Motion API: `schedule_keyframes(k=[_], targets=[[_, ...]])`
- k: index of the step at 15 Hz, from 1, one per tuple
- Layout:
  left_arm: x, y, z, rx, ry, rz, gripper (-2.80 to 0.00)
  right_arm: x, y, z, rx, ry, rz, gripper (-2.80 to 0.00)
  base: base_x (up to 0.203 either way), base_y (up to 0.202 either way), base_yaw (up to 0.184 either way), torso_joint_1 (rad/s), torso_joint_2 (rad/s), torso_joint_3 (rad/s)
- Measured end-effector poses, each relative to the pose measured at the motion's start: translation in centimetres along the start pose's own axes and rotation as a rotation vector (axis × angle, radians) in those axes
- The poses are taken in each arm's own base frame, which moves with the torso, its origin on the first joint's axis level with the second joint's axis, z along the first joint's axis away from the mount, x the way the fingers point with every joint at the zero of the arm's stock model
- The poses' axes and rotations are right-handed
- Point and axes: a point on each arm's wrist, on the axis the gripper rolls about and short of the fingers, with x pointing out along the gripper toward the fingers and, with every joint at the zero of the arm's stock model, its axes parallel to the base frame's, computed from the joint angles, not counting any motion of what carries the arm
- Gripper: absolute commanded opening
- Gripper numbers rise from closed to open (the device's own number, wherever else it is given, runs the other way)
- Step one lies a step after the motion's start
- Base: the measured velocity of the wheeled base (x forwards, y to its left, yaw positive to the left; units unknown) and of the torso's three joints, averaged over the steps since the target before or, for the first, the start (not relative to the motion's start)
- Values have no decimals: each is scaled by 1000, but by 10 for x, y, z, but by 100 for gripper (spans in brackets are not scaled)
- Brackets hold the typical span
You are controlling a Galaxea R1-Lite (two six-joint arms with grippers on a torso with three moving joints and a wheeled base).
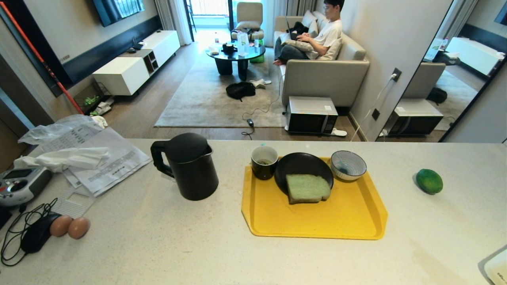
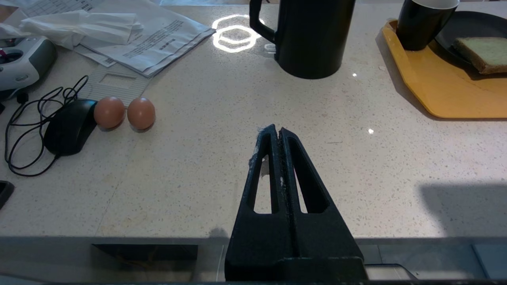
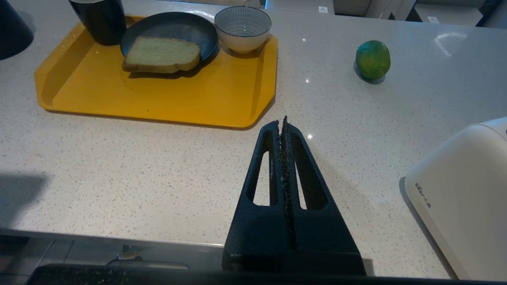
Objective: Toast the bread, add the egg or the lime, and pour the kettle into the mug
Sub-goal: Pick up the egg
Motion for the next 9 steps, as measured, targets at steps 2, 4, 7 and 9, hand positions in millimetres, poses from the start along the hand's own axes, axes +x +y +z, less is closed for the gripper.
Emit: schedule_keyframes(k=[2, 4, 7, 9], targets=[[0, 0, 0, 0, 0, 0, -280, 0, 0, 0, 1, 1, 0, -280, 0, 0, 0, 21, -50, -22], [0, 0, 0, 1, 0, 0, -280, 0, 0, 0, 1, 1, 0, -280, 0, 0, 0, 0, 0, 0], [0, 0, 0, 0, 0, 0, -280, 0, 0, 0, 0, 1, 0, -280, 0, 0, 0, 0, 0, 0], [0, 0, 0, 0, 0, 0, -280, 0, 0, 0, 0, 2, 0, -280, 0, 0, 0, 0, 0, 0]])
